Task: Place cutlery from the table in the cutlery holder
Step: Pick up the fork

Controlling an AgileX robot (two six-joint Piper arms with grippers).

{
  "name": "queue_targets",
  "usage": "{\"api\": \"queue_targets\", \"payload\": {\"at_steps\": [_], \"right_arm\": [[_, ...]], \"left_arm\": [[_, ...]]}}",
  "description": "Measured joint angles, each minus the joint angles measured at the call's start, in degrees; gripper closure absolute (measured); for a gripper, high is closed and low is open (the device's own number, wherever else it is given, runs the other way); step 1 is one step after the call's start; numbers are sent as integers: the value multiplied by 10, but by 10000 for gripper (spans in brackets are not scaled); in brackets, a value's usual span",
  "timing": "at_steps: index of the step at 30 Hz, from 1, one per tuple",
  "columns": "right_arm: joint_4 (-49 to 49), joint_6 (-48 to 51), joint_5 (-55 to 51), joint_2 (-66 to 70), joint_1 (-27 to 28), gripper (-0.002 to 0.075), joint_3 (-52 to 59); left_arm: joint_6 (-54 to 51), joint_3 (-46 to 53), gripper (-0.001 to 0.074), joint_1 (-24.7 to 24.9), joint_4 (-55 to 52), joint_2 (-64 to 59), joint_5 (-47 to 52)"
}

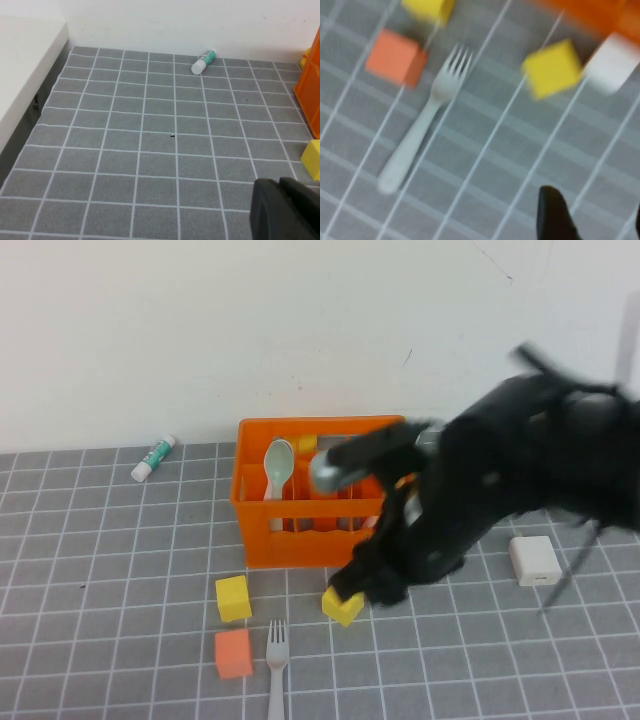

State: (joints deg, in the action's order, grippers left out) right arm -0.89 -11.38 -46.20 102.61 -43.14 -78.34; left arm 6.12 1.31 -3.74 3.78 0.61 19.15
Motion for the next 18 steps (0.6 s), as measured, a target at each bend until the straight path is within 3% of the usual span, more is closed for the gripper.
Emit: {"api": "queue_targets", "payload": {"at_steps": [6,18], "right_arm": [[9,-110,-25,98,-48,389,-41],[9,-199,-32,266,-92,389,-222]], "left_arm": [[0,0,736,0,0,0,0],[3,0,736,0,0,0,0]]}}
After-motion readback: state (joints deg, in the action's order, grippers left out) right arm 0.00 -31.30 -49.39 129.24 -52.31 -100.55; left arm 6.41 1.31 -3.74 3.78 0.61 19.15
